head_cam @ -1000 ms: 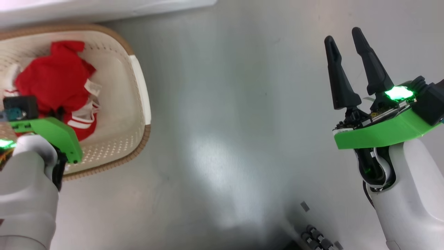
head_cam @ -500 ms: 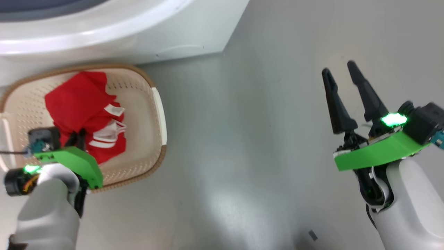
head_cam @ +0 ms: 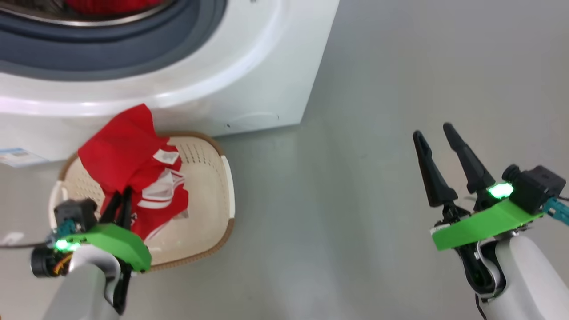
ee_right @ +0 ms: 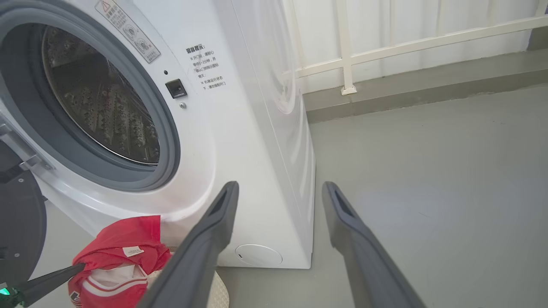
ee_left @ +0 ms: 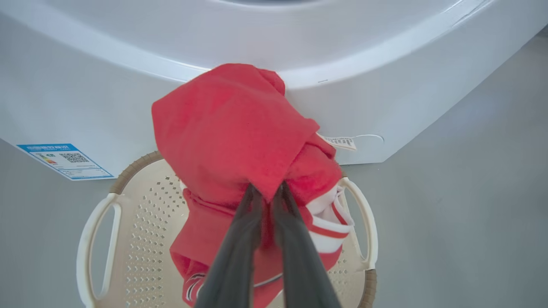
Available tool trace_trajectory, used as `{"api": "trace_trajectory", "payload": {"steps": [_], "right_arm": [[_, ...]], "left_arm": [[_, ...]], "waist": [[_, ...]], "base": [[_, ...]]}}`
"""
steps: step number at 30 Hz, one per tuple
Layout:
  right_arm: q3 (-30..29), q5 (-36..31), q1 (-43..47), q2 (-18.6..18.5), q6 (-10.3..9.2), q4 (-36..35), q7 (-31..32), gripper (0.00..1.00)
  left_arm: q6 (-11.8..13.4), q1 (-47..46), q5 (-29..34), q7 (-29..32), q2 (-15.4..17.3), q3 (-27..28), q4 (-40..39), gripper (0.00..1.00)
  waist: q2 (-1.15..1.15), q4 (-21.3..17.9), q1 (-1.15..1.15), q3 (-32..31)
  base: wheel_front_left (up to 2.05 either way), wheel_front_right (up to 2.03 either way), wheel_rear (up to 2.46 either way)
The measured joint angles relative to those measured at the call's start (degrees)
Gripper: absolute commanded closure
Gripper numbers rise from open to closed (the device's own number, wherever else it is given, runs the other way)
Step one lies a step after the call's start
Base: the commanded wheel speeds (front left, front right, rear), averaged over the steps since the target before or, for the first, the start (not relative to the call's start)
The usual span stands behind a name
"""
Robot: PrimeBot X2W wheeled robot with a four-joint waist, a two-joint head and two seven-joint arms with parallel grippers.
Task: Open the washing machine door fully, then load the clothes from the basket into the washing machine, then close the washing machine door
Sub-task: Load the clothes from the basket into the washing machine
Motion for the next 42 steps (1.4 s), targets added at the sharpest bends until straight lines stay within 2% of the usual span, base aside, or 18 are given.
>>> {"api": "trace_trajectory", "payload": {"steps": [13,24,42], "right_arm": [[0.09,0.01,6.20,-0.70,0.00,1.94,0.00,0.00],[-0.43,0.03,9.38,-1.43,0.00,2.36,0.00,0.00],[-1.12,0.03,10.93,-1.53,0.00,2.44,0.00,0.00]], "left_arm": [[0.59,13.89,0.64,0.00,-1.49,2.05,-17.38,1.00],[1.67,21.00,0.68,0.00,-2.25,2.76,-27.92,1.00],[2.60,25.53,0.04,0.01,-2.22,2.52,-35.94,1.00]], "waist": [[0.00,2.00,0.00,-10.52],[0.00,3.95,0.00,-16.78],[0.00,5.44,0.00,-19.54]], "base": [[0.00,0.00,0.00],[0.00,0.00,0.00],[0.00,0.00,0.00]]}}
